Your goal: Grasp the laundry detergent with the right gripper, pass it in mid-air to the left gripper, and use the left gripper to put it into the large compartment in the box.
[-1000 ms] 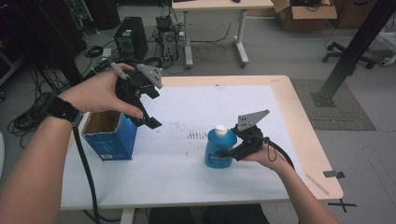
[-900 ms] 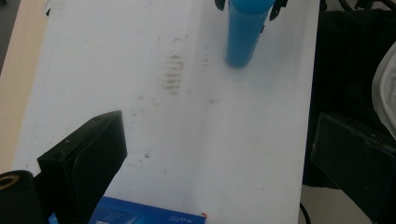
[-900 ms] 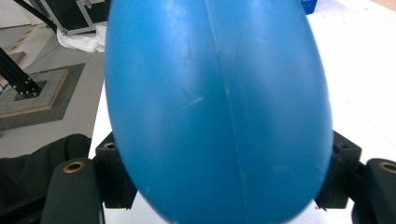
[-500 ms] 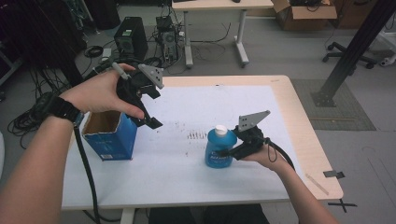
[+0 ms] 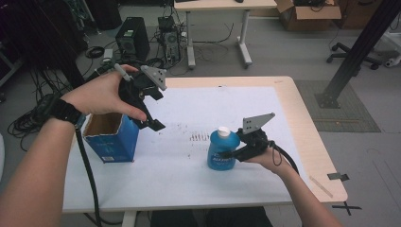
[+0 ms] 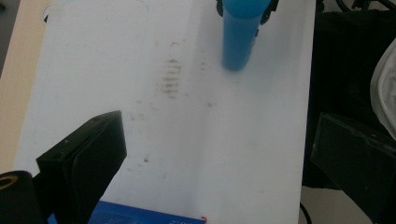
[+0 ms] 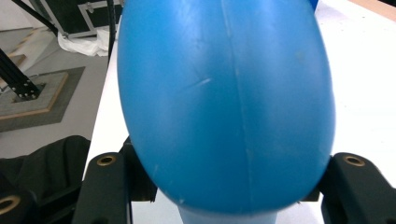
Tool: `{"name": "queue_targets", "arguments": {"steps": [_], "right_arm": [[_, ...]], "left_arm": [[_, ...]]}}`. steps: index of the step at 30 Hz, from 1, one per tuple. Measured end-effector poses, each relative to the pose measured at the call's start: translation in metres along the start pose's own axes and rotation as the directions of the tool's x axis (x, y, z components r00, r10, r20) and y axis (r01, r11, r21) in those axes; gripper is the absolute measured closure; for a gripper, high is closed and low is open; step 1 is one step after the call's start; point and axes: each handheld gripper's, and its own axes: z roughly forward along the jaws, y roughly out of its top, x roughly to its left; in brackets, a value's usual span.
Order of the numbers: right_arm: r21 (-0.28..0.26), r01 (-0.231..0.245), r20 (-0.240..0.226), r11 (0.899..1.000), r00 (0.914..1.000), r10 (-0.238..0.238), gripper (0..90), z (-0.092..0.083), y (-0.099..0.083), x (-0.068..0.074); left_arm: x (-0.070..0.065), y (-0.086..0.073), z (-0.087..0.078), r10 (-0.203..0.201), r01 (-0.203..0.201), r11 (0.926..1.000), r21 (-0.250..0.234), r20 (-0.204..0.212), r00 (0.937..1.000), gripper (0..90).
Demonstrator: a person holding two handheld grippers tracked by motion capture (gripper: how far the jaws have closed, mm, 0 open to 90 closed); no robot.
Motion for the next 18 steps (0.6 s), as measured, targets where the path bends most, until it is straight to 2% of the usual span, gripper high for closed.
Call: {"name": "queue_targets", "arguments": {"steps": [9, 18], "right_arm": [[0.020, 0.005, -0.007, 1.000, 1.0000, -0.004, 41.4, -0.001, 0.009, 0.000], [0.007, 0.034, -0.029, 0.999, 0.9990, -0.034, 41.6, -0.012, 0.043, 0.000]], "left_arm": [[-0.002, 0.003, -0.005, 0.018, -0.018, 0.9998, -0.008, -0.005, 0.9998, 3.5], [-0.004, 0.010, -0.012, 0.035, -0.035, 0.9993, -0.015, -0.007, 0.9994, 3.6]]}}
